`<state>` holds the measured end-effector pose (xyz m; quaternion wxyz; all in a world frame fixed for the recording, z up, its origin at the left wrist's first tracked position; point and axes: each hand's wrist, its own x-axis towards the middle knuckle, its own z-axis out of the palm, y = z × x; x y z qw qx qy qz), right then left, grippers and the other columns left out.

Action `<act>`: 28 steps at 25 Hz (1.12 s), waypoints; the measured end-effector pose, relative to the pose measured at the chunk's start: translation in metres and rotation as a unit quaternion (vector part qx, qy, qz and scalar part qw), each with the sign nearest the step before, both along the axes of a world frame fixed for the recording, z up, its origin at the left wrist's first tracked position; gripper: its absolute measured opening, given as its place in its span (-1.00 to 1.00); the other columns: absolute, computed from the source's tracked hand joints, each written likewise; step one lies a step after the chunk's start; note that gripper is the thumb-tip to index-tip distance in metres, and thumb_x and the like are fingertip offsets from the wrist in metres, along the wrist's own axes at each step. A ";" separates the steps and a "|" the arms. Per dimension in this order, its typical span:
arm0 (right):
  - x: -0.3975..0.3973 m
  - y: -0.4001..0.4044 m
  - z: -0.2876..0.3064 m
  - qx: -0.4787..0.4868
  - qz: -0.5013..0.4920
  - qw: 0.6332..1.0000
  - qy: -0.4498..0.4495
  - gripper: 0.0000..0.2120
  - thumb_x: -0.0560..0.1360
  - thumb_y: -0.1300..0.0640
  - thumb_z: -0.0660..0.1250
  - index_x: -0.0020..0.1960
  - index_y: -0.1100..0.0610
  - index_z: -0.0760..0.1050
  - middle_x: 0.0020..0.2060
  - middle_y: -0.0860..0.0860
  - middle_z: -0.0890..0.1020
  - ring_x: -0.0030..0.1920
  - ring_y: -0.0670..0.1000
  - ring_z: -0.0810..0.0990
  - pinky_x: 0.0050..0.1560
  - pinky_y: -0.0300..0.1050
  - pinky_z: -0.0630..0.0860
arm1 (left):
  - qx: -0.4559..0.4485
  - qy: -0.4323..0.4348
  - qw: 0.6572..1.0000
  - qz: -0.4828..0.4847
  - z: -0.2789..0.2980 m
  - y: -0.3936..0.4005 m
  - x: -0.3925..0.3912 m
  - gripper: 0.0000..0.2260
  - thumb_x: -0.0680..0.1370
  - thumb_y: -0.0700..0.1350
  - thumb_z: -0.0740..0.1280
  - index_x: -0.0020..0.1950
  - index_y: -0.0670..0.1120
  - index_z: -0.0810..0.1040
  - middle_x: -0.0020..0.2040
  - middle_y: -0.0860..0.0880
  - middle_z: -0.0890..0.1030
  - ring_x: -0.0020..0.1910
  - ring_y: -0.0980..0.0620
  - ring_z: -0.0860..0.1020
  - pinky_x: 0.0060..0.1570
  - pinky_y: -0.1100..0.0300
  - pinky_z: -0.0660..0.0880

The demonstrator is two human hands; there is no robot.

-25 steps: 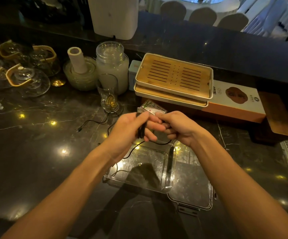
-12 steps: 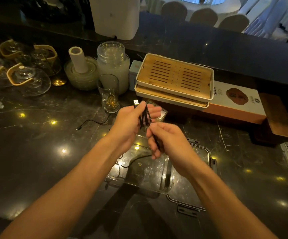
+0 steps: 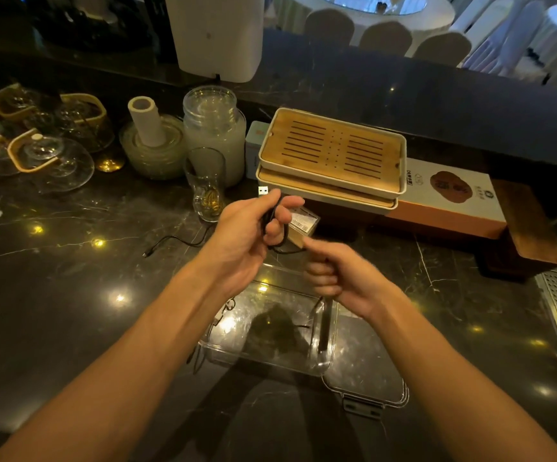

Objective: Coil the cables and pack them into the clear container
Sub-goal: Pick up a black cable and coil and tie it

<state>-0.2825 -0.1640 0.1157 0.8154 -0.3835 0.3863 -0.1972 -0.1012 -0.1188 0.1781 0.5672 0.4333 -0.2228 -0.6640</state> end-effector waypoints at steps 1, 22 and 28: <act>-0.002 -0.009 0.004 0.035 -0.008 0.999 -0.037 -0.68 0.64 0.01 0.31 -0.26 0.02 0.35 -0.46 -0.09 0.23 -0.47 -0.10 0.08 -0.48 -0.25 0.02 | -0.002 -0.008 1.000 -0.018 -0.001 0.002 -0.001 -0.72 0.70 -0.13 0.18 0.11 -0.28 0.62 -0.34 0.03 0.59 -0.52 0.20 0.37 -0.49 0.38 0.28; 0.023 0.057 0.030 -0.347 -0.091 0.891 0.279 -0.62 0.70 0.02 0.21 -0.21 0.17 0.56 -0.46 -0.10 0.45 -0.46 -0.16 0.35 -0.38 -0.21 0.31 | 0.021 -0.095 0.995 0.032 -0.031 0.002 -0.033 -0.73 0.71 -0.09 0.19 0.18 -0.22 0.61 0.00 -0.12 0.76 0.01 -0.01 0.73 0.09 0.15 0.62; 0.010 0.058 0.011 -0.109 -0.068 0.984 0.125 -0.74 0.64 -0.10 0.32 -0.06 0.08 0.46 -0.45 -0.05 0.30 -0.52 -0.11 0.16 -0.55 -0.23 0.06 | 0.054 0.151 0.985 0.057 -0.028 0.000 -0.033 -0.78 0.71 -0.11 0.15 -0.01 -0.15 0.53 -0.39 0.06 0.44 -0.43 0.15 0.43 -0.27 0.27 0.40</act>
